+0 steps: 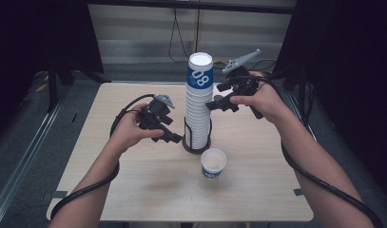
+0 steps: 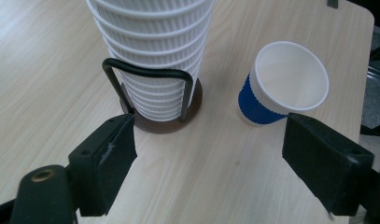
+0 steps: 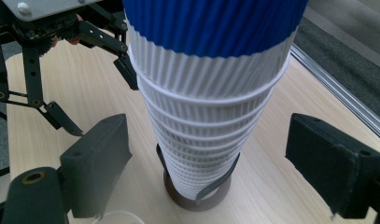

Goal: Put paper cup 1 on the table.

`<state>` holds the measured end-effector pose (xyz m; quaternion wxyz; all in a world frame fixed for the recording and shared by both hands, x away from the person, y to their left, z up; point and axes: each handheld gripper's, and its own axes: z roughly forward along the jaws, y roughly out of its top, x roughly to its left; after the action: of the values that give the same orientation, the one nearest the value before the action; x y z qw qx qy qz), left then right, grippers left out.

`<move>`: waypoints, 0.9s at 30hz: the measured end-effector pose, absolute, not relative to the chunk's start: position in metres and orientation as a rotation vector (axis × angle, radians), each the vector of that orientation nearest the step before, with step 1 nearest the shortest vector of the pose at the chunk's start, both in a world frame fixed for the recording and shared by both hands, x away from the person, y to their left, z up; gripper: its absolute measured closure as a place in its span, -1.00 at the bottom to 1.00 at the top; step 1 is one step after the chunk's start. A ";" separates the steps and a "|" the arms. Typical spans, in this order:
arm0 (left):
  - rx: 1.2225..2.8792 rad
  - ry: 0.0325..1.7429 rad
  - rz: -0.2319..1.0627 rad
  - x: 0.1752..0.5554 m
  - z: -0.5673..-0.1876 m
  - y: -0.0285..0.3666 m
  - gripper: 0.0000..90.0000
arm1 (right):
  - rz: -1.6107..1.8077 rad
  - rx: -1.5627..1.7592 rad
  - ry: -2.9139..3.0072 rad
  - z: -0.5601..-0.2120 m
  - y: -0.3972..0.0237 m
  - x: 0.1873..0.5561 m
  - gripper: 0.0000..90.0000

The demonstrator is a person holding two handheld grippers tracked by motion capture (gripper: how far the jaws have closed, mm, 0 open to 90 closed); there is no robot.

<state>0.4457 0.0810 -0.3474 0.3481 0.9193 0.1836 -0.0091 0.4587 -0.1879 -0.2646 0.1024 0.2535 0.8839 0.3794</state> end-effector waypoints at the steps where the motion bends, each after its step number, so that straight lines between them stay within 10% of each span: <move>1: 2.390 0.464 -0.020 0.447 -0.346 0.081 -0.62 | 1.115 0.749 2.608 -0.264 -0.188 0.460 -0.71; 27: 2.365 0.480 -0.018 0.457 -0.337 0.074 -0.62 | 1.175 0.785 2.569 -0.249 -0.178 0.470 -0.72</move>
<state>0.4574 0.0742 -0.3374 0.3562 0.9157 0.1860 -0.0068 0.4698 -0.1779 -0.2491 0.1045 0.2664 0.8714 0.3985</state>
